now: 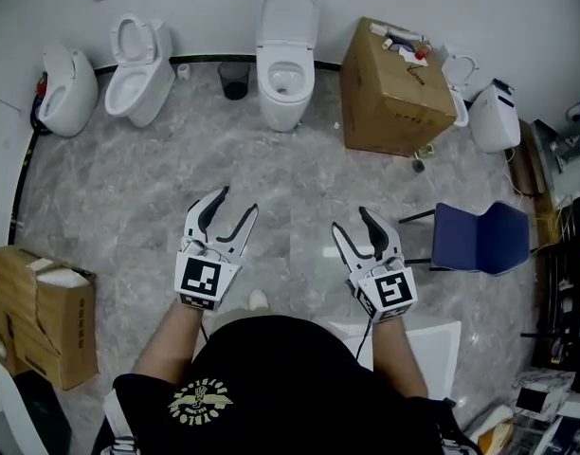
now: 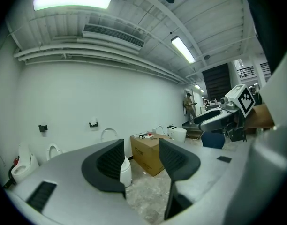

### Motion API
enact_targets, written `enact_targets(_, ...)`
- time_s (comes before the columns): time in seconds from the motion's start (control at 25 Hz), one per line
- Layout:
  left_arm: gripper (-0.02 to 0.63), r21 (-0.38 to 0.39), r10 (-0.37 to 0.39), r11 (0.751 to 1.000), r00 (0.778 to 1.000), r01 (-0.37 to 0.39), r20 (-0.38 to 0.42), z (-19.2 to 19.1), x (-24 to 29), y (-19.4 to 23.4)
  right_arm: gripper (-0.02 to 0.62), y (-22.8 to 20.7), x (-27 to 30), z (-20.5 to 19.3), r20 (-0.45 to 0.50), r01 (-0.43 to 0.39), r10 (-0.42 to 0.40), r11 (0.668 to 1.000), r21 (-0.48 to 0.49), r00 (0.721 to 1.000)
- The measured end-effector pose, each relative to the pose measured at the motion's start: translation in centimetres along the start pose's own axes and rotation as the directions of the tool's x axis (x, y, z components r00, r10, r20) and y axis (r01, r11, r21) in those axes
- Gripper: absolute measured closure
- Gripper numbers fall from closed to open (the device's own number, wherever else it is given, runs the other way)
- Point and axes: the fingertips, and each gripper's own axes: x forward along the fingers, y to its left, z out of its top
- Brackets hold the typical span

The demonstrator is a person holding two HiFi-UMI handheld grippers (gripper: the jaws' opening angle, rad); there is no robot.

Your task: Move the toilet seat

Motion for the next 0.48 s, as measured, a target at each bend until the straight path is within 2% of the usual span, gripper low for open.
enact_targets(0.2, 0.388, 0.030, -0.022, 0.999, 1.000, 0.021, 0.014, 0.2, 1.2, 2.4, 0.364, 0.3, 2.6, 1.3, 0.008, 0.015, -0.015, 1.000, -0.007, 1.000)
enact_targets(0.48, 0.388, -0.020, -0.011, 1.000, 1.000, 0.011, 0.018, -1.1, 0.7, 4.8, 0.364, 1.6, 3.7, 1.2, -0.025, 0.009, -0.010, 1.000, -0.015, 1.000)
